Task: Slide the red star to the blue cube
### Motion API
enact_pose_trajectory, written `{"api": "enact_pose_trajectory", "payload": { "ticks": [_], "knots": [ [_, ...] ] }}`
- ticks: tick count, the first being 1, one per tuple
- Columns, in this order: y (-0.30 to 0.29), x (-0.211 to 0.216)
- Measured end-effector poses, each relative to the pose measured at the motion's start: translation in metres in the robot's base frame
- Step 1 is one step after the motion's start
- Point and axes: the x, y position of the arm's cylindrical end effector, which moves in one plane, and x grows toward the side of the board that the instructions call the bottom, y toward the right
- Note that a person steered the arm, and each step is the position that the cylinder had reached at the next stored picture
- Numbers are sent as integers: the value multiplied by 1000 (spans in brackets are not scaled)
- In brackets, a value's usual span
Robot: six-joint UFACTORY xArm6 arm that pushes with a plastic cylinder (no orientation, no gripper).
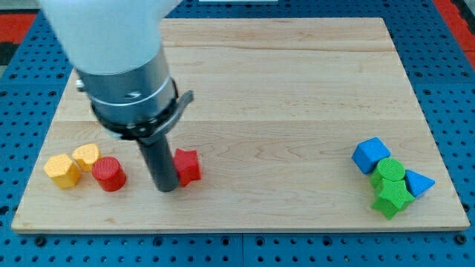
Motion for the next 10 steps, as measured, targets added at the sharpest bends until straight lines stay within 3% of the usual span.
{"api": "enact_pose_trajectory", "payload": {
  "ticks": [1,4,10],
  "knots": [
    [23,-7],
    [-6,-35],
    [207,-37]
  ]
}}
